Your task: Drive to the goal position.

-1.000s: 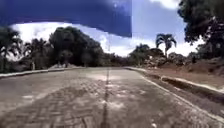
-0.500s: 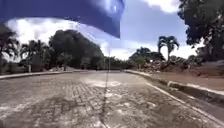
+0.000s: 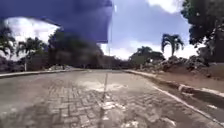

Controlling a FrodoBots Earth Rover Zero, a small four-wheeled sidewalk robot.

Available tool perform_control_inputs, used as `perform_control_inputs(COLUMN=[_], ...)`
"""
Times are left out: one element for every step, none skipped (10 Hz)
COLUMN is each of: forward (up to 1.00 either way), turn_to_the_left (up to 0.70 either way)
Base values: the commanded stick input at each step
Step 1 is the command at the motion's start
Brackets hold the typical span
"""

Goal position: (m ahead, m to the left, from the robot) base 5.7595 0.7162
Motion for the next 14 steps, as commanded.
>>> perform_control_inputs(forward=[1.0, 1.0, 1.0, 1.0, 1.0, 1.0, 1.0, 1.0, 1.0, 1.0, 1.0, 1.0, 1.0, 1.0], turn_to_the_left=[0.0, 0.0, 0.0, 0.0, 0.0, 0.0, 0.0, 0.0, -0.05, -0.11, -0.18, -0.25, 0.0, 0.0])
